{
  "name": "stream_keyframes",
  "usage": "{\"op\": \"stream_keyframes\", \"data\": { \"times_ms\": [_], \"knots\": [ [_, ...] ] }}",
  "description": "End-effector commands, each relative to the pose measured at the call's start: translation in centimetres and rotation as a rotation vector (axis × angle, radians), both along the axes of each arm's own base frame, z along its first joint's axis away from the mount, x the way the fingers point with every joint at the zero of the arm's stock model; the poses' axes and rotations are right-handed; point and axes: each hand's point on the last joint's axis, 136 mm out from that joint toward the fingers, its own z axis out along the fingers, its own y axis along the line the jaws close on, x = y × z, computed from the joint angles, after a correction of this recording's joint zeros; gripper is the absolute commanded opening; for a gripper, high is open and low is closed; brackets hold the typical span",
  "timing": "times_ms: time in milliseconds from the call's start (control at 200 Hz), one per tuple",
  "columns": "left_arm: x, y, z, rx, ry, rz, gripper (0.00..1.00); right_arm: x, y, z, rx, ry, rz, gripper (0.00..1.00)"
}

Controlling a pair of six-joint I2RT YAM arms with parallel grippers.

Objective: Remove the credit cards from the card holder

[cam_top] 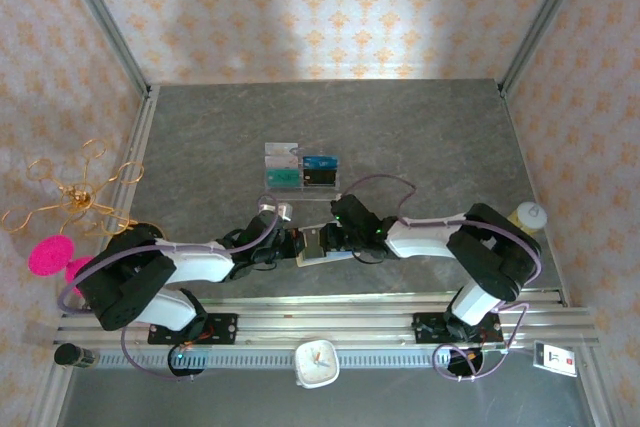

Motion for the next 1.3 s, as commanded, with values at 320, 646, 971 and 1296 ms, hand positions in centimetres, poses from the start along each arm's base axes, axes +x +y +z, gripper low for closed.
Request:
{"op": "stream_keyframes", "data": {
  "times_ms": [320,646,971,1296],
  "knots": [
    [-1.2,1.9,-2.5,0.099,0.056,-0.009,0.0,1.2,-4.0,-0.8,-0.149,-0.047,-0.16,0.0],
    [-0.3,0.3,1.8,0.029,-0.036,-0.032,0.0,1.1,-2.7,0.5,-0.081,-0.057,-0.123,0.03],
    [-0.6,-2.1,1.7,0.032,-0.028,-0.098,0.0,0.2,-1.1,2.1,0.003,-0.052,-0.031,0.18],
    [-1.3,-0.1,-1.5,0.091,0.033,-0.061,0.0,-1.3,-0.7,-0.5,-0.005,0.048,0.009,0.21]
  ]
}}
